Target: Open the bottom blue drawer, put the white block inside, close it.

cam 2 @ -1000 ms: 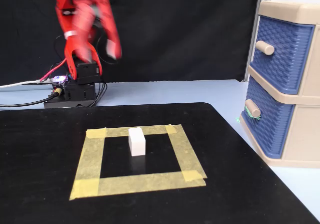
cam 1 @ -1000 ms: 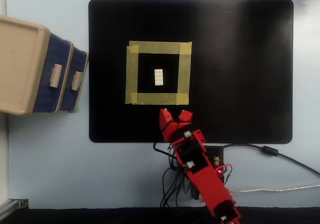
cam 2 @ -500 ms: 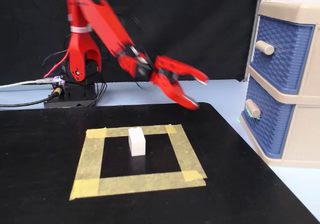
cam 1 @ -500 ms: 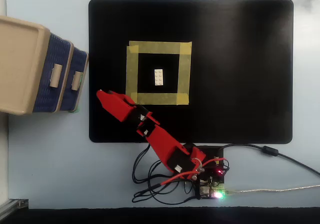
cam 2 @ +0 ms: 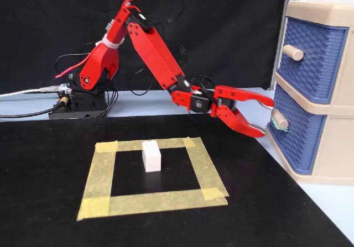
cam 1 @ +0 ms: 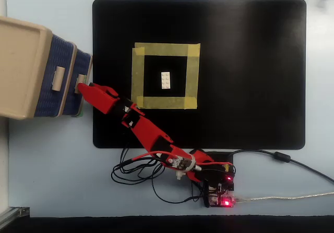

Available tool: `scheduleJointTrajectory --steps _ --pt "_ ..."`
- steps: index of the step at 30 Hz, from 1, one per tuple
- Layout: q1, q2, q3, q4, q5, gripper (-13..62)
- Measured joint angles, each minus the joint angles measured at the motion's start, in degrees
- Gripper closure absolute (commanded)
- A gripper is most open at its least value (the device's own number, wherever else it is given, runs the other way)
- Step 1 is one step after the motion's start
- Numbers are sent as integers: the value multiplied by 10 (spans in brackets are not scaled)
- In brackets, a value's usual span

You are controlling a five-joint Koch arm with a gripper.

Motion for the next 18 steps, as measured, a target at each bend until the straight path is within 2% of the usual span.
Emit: scheduleJointTrajectory --steps 4,7,11,14,17,18 --pt "-15 -21 -39 34 1 178" --pt "-19 -28 -57 63 5 229" --pt "-19 -39 -62 68 4 373" --pt "-16 -37 -60 79 4 577" --pt "-5 -6 -1 93 3 574" --pt "11 29 62 92 3 574"
